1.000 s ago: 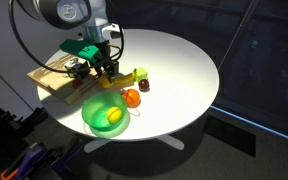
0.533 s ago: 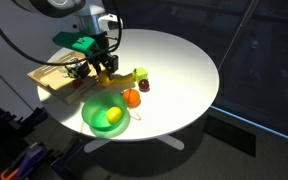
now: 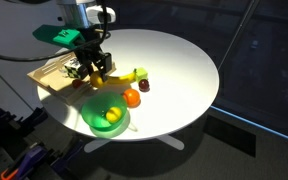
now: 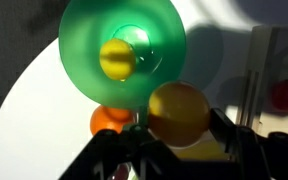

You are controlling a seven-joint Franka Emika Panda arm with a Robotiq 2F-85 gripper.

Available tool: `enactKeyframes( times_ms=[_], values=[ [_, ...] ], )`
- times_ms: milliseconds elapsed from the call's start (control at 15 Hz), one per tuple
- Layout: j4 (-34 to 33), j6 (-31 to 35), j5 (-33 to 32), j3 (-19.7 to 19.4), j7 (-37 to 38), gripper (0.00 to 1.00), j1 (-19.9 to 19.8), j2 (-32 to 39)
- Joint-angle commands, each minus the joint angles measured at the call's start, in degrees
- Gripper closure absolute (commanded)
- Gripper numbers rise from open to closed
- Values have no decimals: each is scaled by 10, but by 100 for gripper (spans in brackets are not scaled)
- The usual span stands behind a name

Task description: Put the yellow ball into the green bowl

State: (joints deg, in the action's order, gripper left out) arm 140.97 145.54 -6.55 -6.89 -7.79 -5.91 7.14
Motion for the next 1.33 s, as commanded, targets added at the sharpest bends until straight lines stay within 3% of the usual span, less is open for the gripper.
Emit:
enactKeyframes(
  times_ms=[0, 533, 1267],
  values=[
    [41, -19, -18, -10, 3, 62, -10, -52],
    [79, 5, -21, -38, -10, 62, -40, -75],
    [87, 76, 1, -45, -69, 62, -52, -31]
  ],
)
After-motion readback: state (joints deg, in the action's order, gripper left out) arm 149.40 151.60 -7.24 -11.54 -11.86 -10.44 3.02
